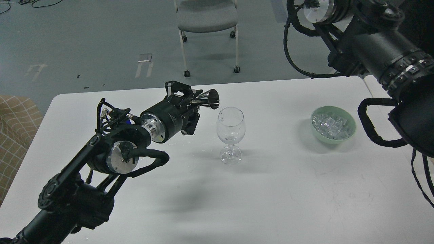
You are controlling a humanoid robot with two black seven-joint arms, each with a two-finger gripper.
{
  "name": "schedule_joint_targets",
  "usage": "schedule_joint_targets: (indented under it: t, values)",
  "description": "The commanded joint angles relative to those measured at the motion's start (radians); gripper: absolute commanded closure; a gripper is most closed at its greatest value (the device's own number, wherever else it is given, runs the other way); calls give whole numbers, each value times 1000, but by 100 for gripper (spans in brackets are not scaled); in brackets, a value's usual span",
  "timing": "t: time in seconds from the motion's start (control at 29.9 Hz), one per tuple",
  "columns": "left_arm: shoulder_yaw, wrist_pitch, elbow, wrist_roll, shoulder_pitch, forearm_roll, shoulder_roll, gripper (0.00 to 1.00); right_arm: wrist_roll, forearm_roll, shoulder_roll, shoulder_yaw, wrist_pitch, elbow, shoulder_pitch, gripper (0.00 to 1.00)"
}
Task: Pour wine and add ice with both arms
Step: 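Hold the jigger tipped above the glass to pour, left gripper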
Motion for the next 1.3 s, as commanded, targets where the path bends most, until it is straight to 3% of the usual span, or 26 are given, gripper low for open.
schedule_joint_targets:
  t: [0.0, 1.27]
  values:
    - [0, 0, -5, 0, -10, 15, 9, 100, 0, -1, 0, 0, 0, 1, 0, 0]
    - [29, 3, -22, 0, -100, 117, 26, 100, 0, -1, 0, -1, 3, -1, 0, 0]
